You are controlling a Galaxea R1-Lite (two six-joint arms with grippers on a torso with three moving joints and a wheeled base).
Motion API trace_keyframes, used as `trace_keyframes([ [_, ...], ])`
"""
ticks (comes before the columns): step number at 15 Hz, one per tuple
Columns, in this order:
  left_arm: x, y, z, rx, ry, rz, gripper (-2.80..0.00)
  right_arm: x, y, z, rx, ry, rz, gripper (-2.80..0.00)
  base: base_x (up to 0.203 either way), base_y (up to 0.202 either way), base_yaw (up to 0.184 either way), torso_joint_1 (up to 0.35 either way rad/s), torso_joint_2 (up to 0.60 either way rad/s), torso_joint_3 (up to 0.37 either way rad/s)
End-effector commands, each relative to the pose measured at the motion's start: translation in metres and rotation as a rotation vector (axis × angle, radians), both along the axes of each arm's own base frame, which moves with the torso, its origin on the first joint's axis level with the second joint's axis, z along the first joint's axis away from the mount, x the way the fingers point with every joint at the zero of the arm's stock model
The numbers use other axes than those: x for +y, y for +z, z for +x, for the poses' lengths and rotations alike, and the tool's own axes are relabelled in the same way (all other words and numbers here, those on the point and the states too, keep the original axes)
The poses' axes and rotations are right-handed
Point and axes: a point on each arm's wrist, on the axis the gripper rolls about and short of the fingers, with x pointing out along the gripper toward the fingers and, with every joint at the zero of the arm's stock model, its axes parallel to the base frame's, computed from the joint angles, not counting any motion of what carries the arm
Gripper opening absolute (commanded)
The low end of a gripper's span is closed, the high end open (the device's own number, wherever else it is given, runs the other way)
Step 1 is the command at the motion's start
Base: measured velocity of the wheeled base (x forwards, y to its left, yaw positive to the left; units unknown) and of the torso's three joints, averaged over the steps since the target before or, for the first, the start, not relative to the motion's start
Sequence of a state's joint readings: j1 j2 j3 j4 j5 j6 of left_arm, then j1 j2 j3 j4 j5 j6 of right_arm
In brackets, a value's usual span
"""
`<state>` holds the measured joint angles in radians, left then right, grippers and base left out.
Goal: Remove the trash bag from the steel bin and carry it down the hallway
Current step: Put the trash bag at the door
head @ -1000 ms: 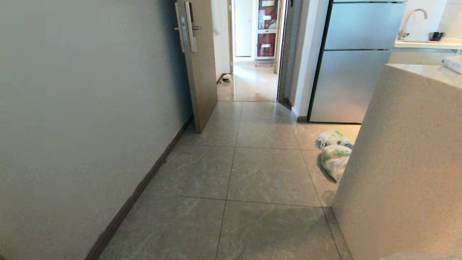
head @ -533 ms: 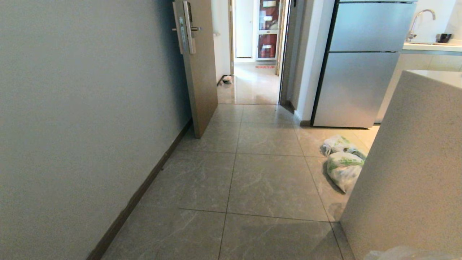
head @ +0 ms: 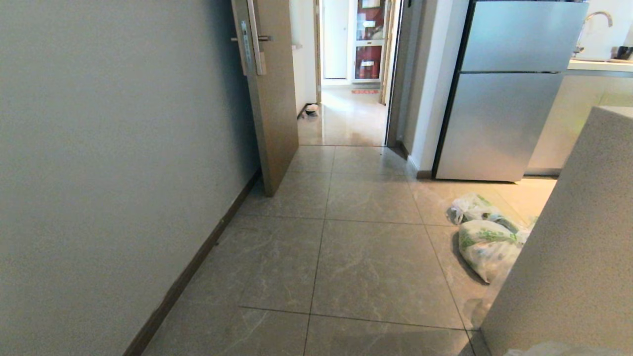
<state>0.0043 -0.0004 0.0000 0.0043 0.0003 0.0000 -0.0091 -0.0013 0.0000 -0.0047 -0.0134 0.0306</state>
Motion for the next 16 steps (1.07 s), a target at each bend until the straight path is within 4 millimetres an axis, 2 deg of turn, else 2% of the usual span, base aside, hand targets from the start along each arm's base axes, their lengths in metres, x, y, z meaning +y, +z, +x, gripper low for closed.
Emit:
trace_keyframes([
  [1, 0.0, -0.0005, 0.0001, 0.002, 0.002, 0.0, -2.8, 0.0, -0.0003, 0.0001, 0.0, 0.0, 0.0, -2.8, 0.193, 0.0, -0.002, 0.003, 0.0, 0.002],
  [16, 0.0, -0.0007, 0.0002, 0.002, 0.002, 0.0, -2.8, 0.0, -0.0001, 0.0002, 0.0, -0.001, 0.008, -2.8, 0.19, 0.0, 0.0, 0.004, 0.0, 0.005],
])
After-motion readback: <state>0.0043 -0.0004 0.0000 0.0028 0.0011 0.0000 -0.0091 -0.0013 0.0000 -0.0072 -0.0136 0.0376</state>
